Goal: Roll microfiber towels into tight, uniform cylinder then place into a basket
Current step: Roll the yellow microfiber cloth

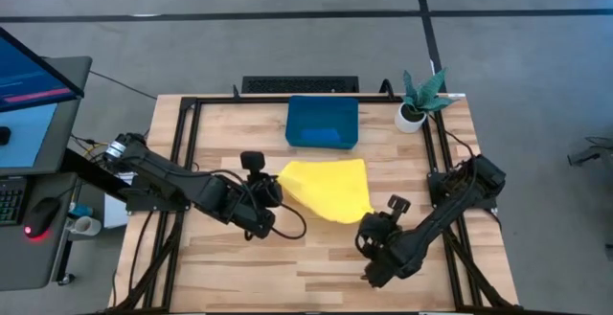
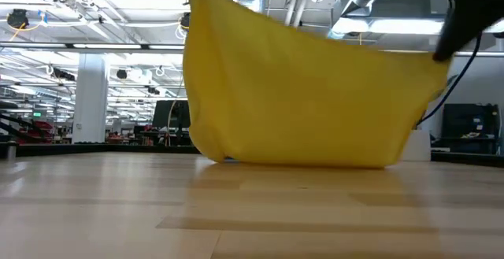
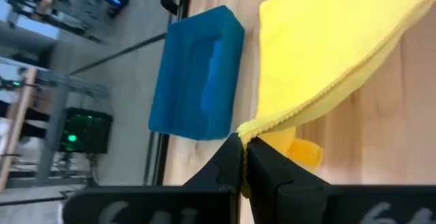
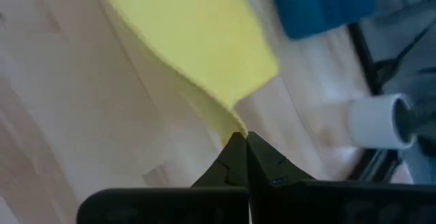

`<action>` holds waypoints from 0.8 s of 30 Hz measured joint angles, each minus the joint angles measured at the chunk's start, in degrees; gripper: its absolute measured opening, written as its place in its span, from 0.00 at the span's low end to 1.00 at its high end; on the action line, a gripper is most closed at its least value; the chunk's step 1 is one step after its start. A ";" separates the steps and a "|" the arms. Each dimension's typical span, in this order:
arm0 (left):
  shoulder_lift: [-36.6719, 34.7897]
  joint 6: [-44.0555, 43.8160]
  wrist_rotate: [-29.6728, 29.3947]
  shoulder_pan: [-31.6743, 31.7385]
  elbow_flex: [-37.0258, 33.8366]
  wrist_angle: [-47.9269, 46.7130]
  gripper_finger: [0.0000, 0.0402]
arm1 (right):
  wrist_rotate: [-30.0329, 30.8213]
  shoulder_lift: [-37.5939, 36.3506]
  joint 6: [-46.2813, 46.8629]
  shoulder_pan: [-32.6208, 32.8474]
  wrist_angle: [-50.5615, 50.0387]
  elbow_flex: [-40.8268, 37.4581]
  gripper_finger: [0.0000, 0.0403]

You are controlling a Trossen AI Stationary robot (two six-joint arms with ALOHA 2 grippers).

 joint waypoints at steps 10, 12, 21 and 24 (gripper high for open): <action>-0.14 -11.84 5.10 0.29 15.34 -21.69 0.00 | 7.13 -3.02 -10.18 -0.42 -4.13 10.34 0.01; -0.19 -12.47 5.68 0.29 17.47 -24.12 0.00 | 9.51 -4.52 -11.43 -0.91 -4.11 11.26 0.01; -0.49 -5.75 22.72 0.29 18.26 -24.90 0.00 | 19.07 -14.41 -12.22 -1.62 -4.16 12.19 0.00; -0.49 -5.45 25.22 0.29 16.86 -24.95 0.00 | 22.45 -16.83 -12.80 -1.94 -4.01 12.19 0.00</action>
